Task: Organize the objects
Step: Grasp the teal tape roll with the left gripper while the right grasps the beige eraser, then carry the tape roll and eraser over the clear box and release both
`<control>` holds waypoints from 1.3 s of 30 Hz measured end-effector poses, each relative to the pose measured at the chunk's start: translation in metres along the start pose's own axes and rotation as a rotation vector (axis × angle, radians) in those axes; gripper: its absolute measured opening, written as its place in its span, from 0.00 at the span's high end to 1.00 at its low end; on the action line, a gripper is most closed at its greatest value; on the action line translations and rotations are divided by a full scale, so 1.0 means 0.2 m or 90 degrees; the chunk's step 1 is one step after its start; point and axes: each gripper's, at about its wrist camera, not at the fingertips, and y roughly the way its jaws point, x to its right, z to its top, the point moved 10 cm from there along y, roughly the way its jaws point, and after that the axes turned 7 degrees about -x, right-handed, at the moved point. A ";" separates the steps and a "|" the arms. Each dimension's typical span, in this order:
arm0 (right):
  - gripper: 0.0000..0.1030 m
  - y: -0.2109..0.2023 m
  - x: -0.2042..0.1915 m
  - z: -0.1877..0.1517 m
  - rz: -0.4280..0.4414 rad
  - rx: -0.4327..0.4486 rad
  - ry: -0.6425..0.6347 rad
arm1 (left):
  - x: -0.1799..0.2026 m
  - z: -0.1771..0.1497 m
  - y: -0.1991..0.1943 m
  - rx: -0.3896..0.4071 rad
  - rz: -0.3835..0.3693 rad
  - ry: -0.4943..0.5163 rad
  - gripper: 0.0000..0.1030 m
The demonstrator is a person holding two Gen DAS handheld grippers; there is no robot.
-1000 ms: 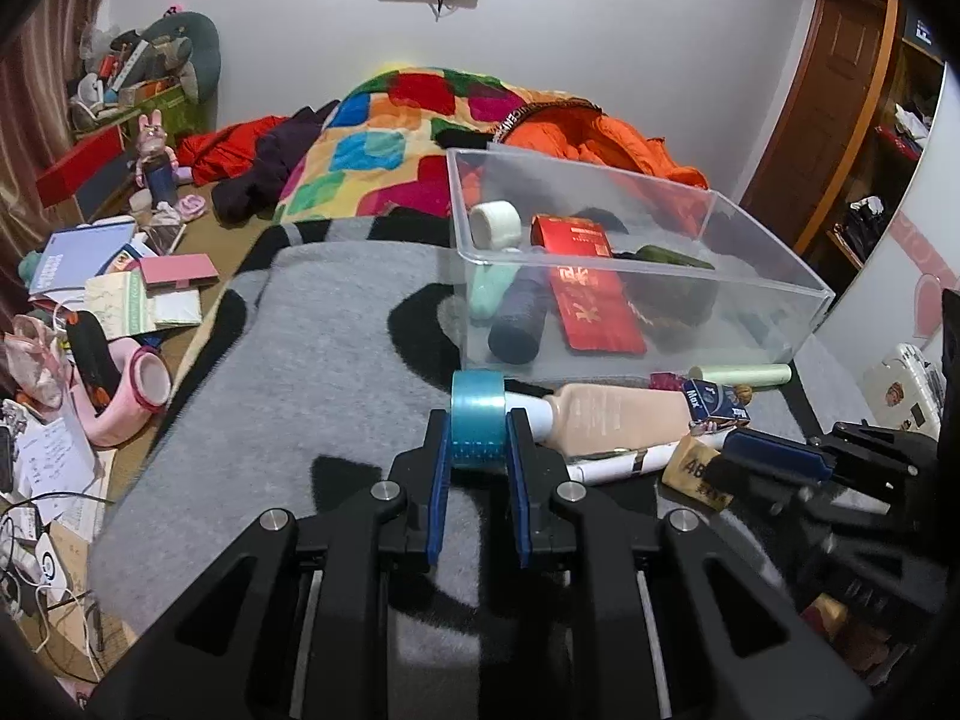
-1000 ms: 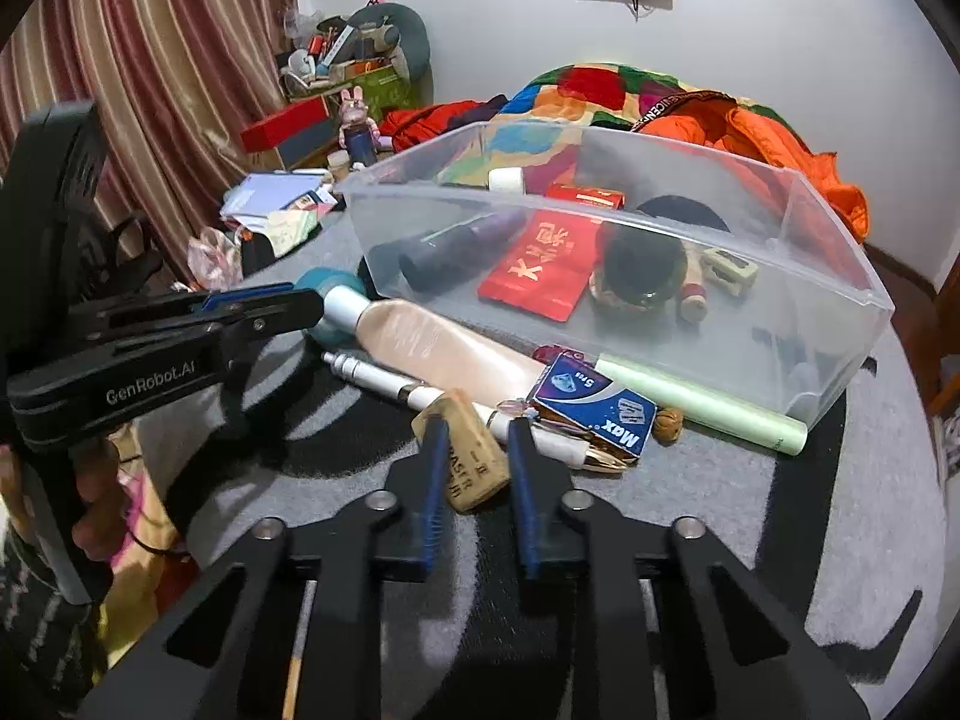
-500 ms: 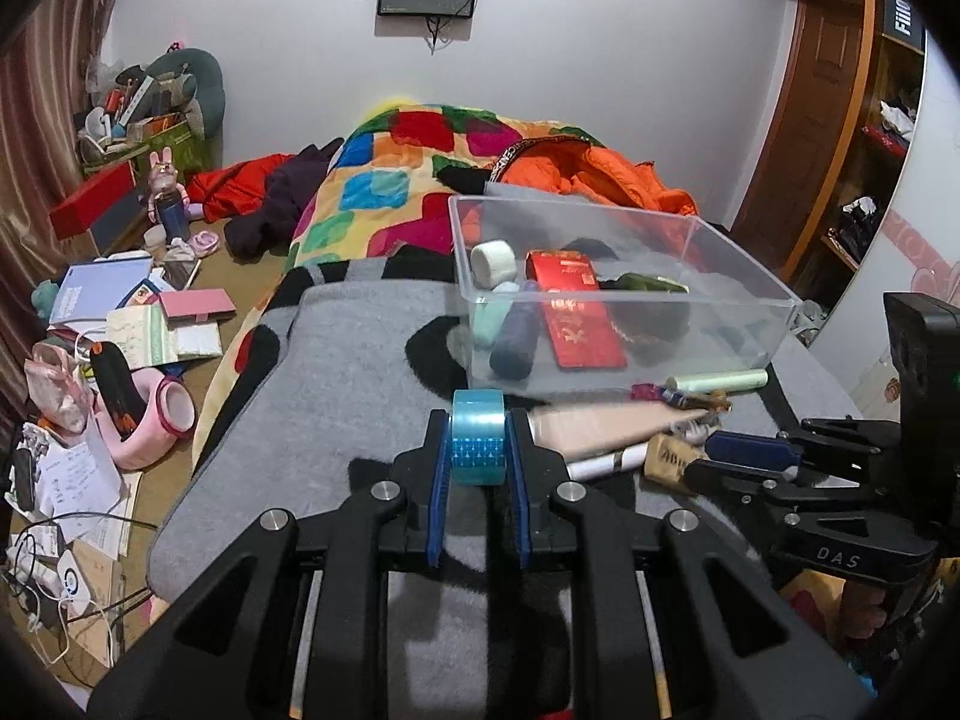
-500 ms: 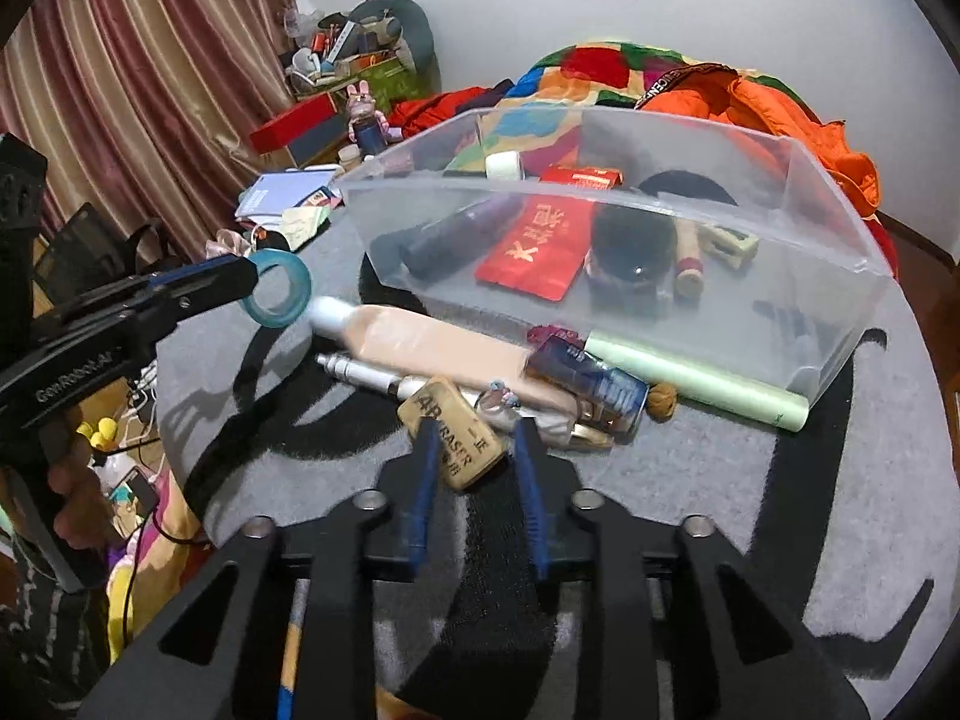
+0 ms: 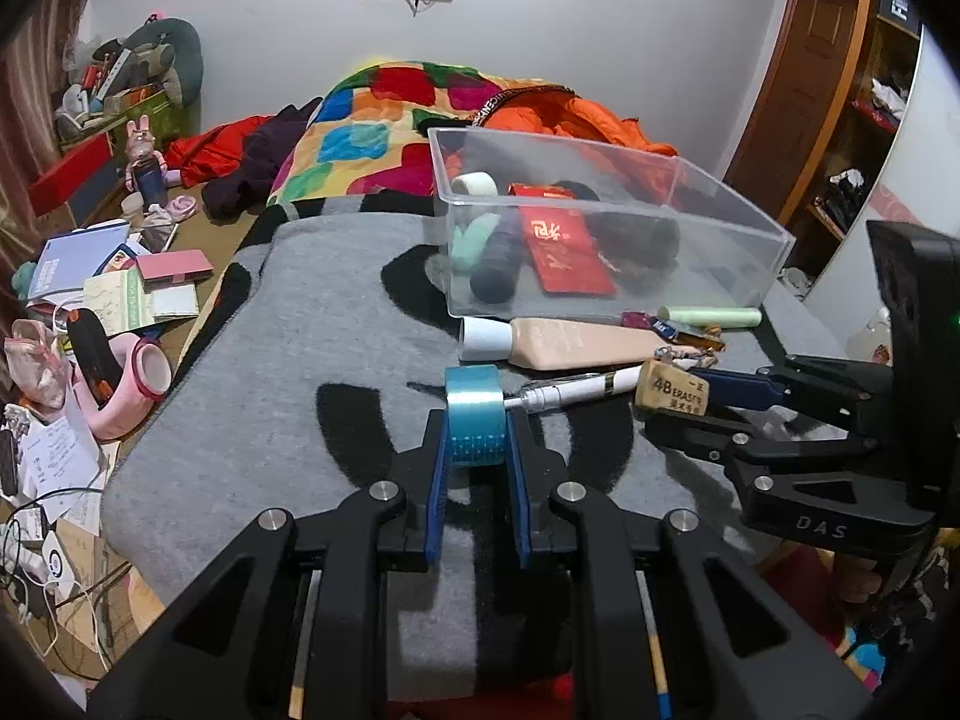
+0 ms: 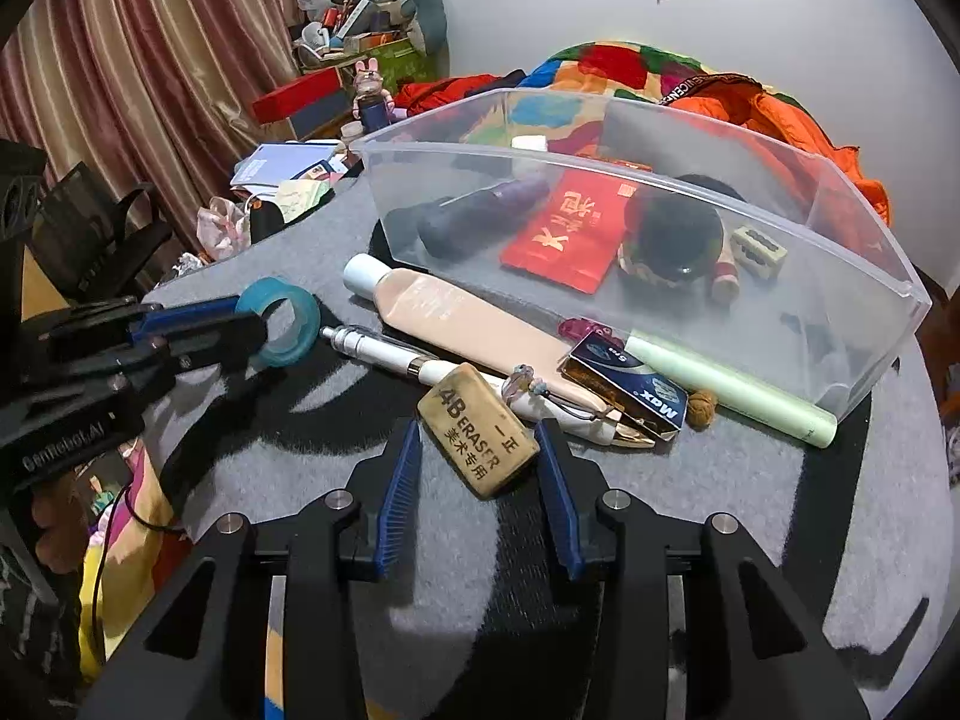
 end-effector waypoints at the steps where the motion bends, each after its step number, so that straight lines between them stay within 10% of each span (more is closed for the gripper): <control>1: 0.69 0.00 0.00 0.00 -0.003 0.002 0.001 | 0.00 0.00 0.01 -0.003 0.001 -0.001 0.83; 24: 0.77 -0.24 0.13 0.05 0.031 0.070 0.064 | 0.09 0.22 -0.17 0.085 0.001 0.002 0.83; 39: 0.77 -0.51 0.36 0.30 -0.041 0.177 0.099 | 0.19 0.44 -0.21 0.129 -0.026 0.021 0.83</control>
